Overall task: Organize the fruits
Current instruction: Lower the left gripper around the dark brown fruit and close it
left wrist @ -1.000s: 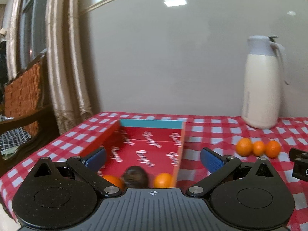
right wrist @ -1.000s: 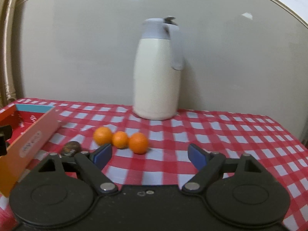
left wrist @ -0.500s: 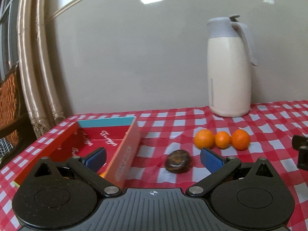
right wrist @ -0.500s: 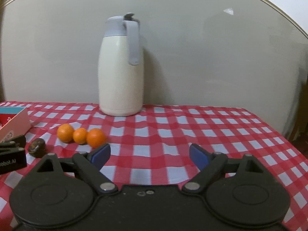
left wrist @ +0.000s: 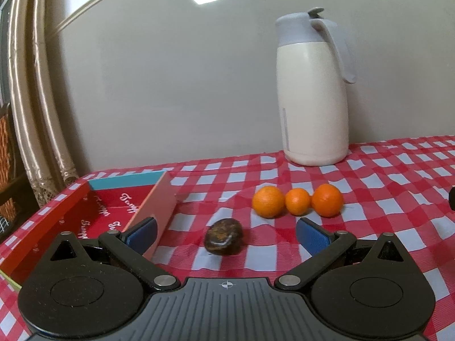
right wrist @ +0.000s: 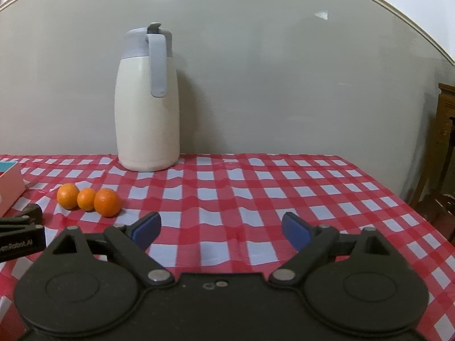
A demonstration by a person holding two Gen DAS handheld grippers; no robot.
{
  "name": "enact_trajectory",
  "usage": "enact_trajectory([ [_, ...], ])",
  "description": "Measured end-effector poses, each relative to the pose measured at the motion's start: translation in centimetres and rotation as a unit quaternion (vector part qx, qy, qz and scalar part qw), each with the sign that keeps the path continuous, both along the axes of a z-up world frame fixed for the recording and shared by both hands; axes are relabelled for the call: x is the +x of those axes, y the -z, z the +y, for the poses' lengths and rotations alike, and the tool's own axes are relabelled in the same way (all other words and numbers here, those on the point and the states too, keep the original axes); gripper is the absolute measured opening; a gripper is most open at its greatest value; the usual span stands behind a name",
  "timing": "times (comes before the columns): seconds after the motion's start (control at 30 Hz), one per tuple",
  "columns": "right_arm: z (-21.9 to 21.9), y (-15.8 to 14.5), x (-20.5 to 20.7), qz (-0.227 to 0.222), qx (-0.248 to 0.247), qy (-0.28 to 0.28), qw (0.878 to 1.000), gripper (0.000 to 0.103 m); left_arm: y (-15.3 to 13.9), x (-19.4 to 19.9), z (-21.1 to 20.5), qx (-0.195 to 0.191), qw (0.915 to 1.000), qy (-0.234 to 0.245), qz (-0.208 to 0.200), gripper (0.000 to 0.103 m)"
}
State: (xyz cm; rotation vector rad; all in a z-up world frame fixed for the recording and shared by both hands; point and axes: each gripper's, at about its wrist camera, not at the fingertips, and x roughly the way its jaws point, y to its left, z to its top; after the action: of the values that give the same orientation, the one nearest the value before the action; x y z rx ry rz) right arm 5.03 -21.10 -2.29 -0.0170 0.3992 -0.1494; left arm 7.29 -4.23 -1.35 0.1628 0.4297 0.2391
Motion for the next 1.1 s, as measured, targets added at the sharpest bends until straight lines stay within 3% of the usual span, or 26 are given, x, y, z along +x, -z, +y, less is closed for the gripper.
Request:
enact_trajectory([
  [0.5,-2.6,0.0,-0.8,-0.003,0.0,0.031,1.0,0.093,0.7,1.1,-1.8,0.009,0.9999,0.002,0.007,0.103],
  [1.1,-2.8,0.0,-1.0,-0.003,0.0,0.036,0.999,0.093,1.1,2.6,-0.5,0.001,0.9996,-0.005,0.028,0.103],
])
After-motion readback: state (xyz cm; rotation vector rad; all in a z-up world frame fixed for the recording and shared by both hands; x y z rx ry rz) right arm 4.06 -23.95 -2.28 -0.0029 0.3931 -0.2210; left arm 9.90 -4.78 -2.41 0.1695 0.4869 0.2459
